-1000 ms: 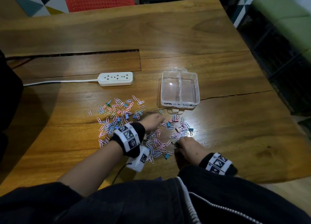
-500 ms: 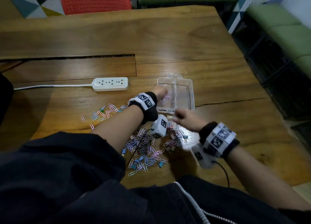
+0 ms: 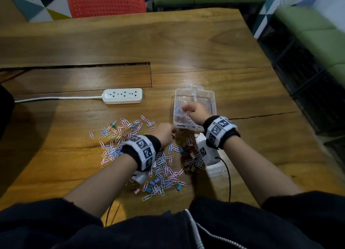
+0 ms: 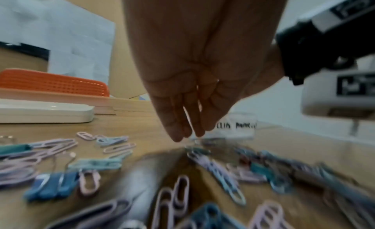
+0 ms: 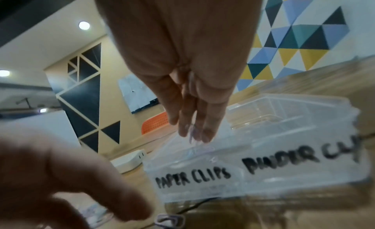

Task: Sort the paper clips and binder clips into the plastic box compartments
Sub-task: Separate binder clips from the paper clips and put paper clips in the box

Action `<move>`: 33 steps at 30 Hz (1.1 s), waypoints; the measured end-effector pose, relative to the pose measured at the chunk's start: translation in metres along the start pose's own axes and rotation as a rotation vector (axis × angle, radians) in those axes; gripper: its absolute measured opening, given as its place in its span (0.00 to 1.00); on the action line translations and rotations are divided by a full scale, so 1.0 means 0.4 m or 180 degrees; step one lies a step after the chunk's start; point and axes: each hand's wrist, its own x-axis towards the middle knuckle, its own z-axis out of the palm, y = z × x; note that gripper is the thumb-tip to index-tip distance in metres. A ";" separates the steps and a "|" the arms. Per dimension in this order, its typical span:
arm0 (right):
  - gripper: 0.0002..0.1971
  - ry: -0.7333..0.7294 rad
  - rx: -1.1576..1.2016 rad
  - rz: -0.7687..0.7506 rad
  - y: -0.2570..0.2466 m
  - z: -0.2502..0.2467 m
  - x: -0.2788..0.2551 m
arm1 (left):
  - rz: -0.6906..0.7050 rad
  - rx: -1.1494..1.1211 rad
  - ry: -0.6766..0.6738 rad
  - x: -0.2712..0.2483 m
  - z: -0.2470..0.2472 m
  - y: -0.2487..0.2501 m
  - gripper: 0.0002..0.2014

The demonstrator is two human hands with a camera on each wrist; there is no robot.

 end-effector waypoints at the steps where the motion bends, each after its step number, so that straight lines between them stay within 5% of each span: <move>1: 0.18 -0.0014 0.0139 -0.0113 0.009 -0.002 -0.013 | 0.0212 0.0444 -0.0165 0.002 0.018 -0.007 0.25; 4: 0.14 0.0404 0.0621 -0.0370 0.038 -0.007 -0.072 | 0.0499 0.1285 -0.0394 0.011 0.061 -0.019 0.34; 7: 0.13 0.0788 0.0882 -0.0106 0.091 0.004 -0.150 | 0.0522 0.1376 -0.0248 0.016 0.088 -0.025 0.34; 11: 0.11 0.0375 -0.0169 0.0188 0.165 0.058 -0.212 | 0.0610 0.1561 -0.0059 0.005 0.116 -0.029 0.28; 14: 0.23 0.0318 -0.0829 0.0137 0.188 0.089 -0.209 | 0.0552 0.1587 0.0097 -0.011 0.133 -0.023 0.21; 22: 0.10 0.0425 -0.0647 0.0299 0.192 0.089 -0.202 | 0.0286 0.1278 0.0081 -0.044 0.153 -0.020 0.13; 25: 0.07 0.0429 -0.0420 0.0273 0.206 0.088 -0.208 | -0.0023 0.0385 -0.0020 -0.053 0.147 -0.022 0.12; 30: 0.10 0.0524 0.0738 0.0481 0.214 0.073 -0.224 | -0.0793 -0.2217 -0.0638 -0.043 0.099 -0.027 0.06; 33: 0.11 0.0603 0.1529 0.0671 0.218 0.050 -0.230 | -0.1035 -0.3398 -0.0573 -0.043 0.086 -0.013 0.11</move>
